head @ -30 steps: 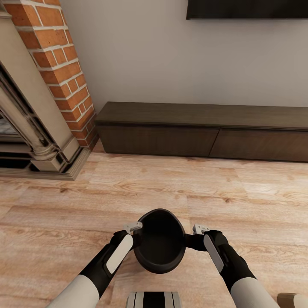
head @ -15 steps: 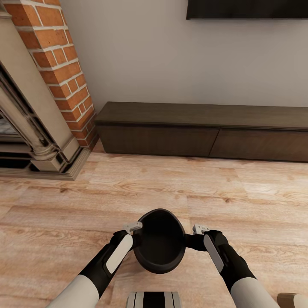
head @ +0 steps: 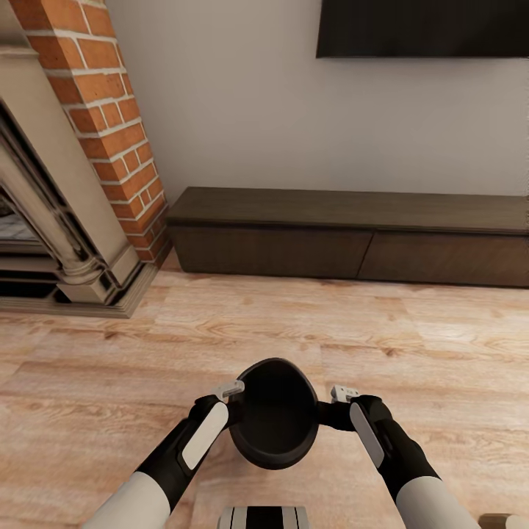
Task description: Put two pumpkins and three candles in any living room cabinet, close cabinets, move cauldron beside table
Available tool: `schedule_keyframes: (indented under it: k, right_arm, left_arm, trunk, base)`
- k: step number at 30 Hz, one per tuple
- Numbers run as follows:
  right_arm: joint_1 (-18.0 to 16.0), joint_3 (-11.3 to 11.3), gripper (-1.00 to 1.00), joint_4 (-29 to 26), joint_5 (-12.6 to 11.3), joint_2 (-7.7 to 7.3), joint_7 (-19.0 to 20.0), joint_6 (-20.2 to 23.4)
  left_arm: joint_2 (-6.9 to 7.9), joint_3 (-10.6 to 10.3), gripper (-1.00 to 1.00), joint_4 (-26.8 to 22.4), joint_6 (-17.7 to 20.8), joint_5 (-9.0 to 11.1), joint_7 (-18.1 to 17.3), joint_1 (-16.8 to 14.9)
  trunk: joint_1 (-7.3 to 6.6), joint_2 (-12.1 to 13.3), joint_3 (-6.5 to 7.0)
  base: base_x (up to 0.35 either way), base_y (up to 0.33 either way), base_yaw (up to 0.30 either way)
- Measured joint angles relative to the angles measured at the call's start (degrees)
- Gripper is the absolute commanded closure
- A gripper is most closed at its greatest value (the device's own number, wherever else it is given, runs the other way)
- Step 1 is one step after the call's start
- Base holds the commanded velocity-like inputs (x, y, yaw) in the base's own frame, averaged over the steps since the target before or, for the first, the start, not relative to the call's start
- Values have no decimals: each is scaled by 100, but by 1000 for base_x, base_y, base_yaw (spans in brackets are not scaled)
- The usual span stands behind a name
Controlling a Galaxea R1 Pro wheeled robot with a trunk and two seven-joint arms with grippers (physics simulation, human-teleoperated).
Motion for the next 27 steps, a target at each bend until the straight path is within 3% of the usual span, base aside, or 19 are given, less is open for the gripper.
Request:
schedule_keyframes:
  k: [27]
  right_arm:
    - [-2,0,100,-5,-45,2,0,-8]
  left_arm:
    - [4,21,100,-67,71,-73,6,3]
  trunk:
    - [-64,34,554]
  base:
    - [0,0,0]
